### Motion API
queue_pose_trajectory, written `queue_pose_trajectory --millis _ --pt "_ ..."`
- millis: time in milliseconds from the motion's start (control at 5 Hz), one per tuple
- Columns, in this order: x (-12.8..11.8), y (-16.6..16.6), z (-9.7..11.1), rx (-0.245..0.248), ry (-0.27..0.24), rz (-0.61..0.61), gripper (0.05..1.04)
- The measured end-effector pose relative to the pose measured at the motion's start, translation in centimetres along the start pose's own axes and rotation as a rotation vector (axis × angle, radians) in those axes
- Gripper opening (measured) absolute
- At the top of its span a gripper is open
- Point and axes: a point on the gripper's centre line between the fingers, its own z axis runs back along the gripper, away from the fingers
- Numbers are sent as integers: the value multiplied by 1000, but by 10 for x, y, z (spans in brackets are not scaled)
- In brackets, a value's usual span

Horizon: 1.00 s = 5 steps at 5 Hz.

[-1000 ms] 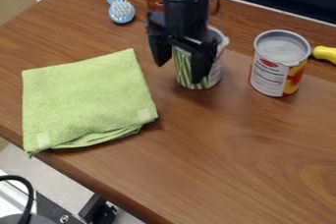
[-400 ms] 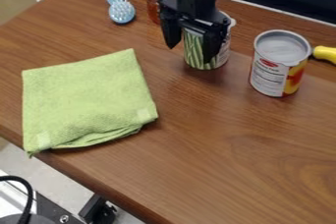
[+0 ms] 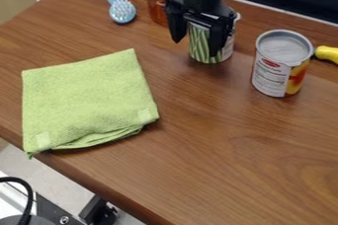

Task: Moving the can in the upper left of table

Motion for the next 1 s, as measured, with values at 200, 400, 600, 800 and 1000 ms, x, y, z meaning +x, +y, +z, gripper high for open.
queue_pose_trajectory --millis 200,400,600,800,1000 --pt "5 0 0 5 -31 0 997" --pt "10 -1 3 1 -51 0 997" --pt "14 -1 3 -2 -75 5 997" --pt "18 -1 1 -8 -85 7 997" --pt "8 3 1 -32 -50 21 997"
